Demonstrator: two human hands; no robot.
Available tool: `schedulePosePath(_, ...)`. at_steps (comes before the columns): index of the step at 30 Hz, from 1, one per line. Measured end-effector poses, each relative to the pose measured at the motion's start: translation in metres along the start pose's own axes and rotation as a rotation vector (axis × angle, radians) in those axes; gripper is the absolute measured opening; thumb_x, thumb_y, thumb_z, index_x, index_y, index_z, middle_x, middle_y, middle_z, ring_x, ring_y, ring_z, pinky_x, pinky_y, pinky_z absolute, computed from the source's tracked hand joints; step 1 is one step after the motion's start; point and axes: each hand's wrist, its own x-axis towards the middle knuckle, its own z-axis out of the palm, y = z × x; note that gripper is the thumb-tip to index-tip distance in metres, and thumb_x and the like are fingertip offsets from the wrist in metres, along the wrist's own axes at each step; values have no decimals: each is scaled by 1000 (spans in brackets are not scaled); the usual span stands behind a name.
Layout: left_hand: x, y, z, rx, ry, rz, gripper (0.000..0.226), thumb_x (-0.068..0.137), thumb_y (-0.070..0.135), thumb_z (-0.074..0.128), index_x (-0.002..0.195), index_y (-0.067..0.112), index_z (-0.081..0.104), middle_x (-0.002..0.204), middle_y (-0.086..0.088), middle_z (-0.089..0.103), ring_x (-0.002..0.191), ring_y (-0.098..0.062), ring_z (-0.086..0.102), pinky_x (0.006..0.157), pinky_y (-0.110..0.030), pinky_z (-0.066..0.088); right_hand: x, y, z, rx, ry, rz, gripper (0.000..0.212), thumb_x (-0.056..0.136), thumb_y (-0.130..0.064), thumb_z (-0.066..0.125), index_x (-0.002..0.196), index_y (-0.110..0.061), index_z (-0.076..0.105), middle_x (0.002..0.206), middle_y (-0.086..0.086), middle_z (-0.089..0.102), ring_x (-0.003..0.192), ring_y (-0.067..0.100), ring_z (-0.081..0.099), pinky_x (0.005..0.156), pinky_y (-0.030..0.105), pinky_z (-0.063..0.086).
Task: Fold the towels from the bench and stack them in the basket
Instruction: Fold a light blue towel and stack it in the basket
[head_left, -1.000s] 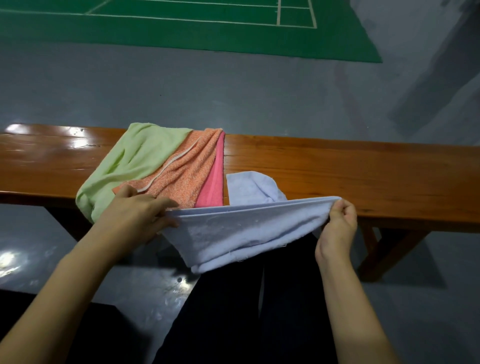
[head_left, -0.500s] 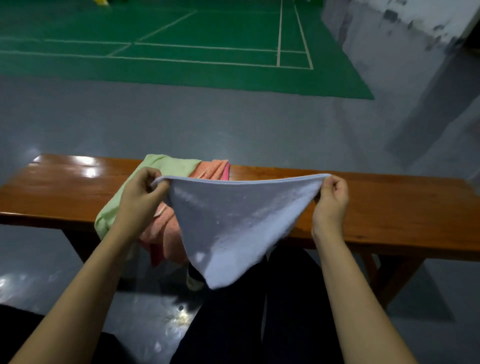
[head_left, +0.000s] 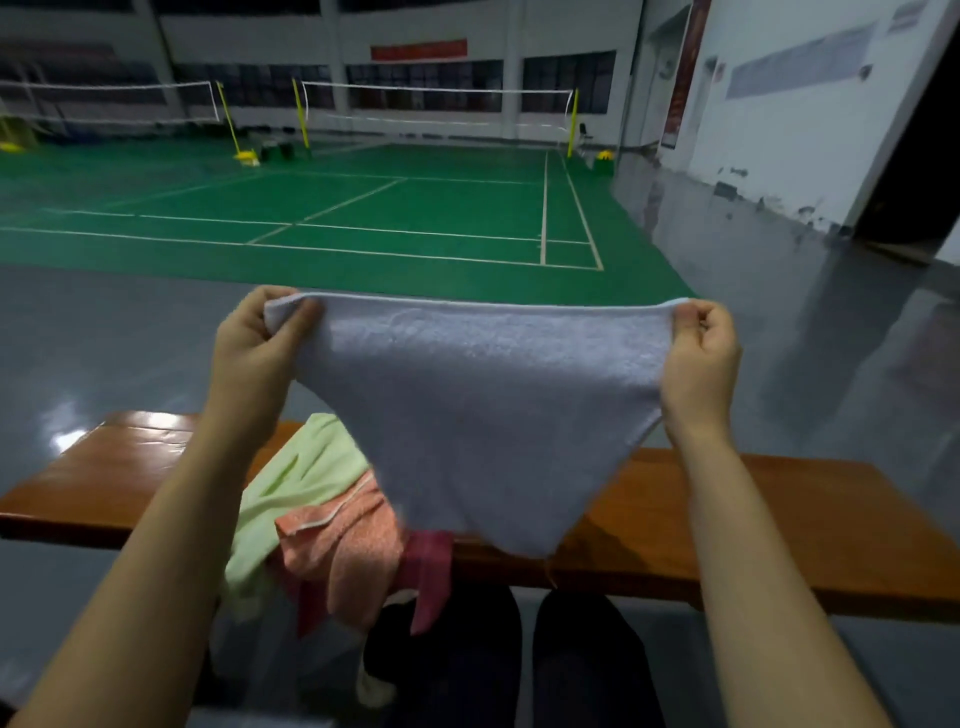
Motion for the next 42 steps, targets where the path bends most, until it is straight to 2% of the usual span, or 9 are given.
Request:
schedulePosePath(4, -9, 17, 12, 95, 60, 30, 24, 90, 11, 63, 72, 25, 56, 65, 11, 53, 55, 7, 45, 56, -11, 38, 3, -3, -13, -17, -2, -2, 13, 101, -20, 44, 97, -12, 54, 77, -8, 49, 66, 2, 43, 61, 9, 36)
schedulePosePath(10, -6, 10, 12, 190, -4, -5, 22, 91, 14, 62, 76, -1, 59, 62, 2, 50, 51, 4, 39, 50, -12, 34, -1, 4, -14, -14, 11, 18, 10, 100, -16, 45, 94, -11, 52, 74, -10, 48, 62, -6, 47, 59, 6, 36)
schedulePosePath(15, 7, -21, 24, 207, -85, -159, 13, 96, 8, 52, 90, 12, 63, 78, 5, 59, 68, 0, 49, 58, -9, 39, 5, 31, 11, 47, 25, 213, 16, 101, -17, 44, 89, -9, 52, 70, -6, 45, 62, 3, 37, 54, 12, 35)
schedulePosePath(18, 31, -20, 39, 142, -15, -168, 20, 95, 9, 53, 77, 18, 59, 70, 6, 53, 63, -3, 42, 55, -13, 35, 26, 32, 31, 113, 95, 294, 16, 101, -18, 45, 89, -10, 52, 70, -7, 46, 63, 3, 38, 57, 15, 36)
schedulePosePath(21, 59, -1, 48, 49, 85, -119, 25, 93, 14, 57, 71, 23, 55, 67, 5, 50, 61, -3, 40, 57, -19, 34, 53, 12, 39, 196, 179, 278, 15, 101, -20, 44, 93, -11, 53, 73, -8, 48, 64, 0, 41, 55, 8, 36)
schedulePosePath(27, 32, -4, 45, 171, 98, 11, 21, 95, 16, 53, 74, 14, 53, 64, 6, 46, 55, 4, 39, 55, -17, 32, 42, 25, 22, 149, 206, 195, 17, 101, -24, 42, 91, -15, 53, 81, -6, 53, 73, 4, 48, 66, 16, 41)
schedulePosePath(35, -126, -125, 35, 371, -103, -352, 16, 91, 7, 59, 75, 7, 55, 68, -3, 56, 60, -4, 44, 60, -10, 36, -104, 175, -21, -80, 41, 509, 9, 101, -13, 40, 100, -12, 50, 98, 10, 54, 90, 19, 48, 68, 20, 40)
schedulePosePath(38, -161, -155, 32, 326, -120, -506, 20, 86, 10, 66, 73, 7, 51, 66, -6, 54, 62, -13, 46, 56, -18, 36, -133, 196, -32, -157, -20, 603, 10, 102, -15, 39, 101, -10, 49, 97, 9, 52, 90, 19, 47, 74, 24, 34)
schedulePosePath(42, -168, -168, 35, 358, -202, -486, 25, 89, 6, 62, 70, 14, 49, 65, 0, 52, 65, -13, 47, 61, -19, 37, -138, 204, -33, -277, -121, 618, 10, 101, -16, 41, 102, -10, 50, 96, 6, 53, 92, 23, 50, 76, 27, 35)
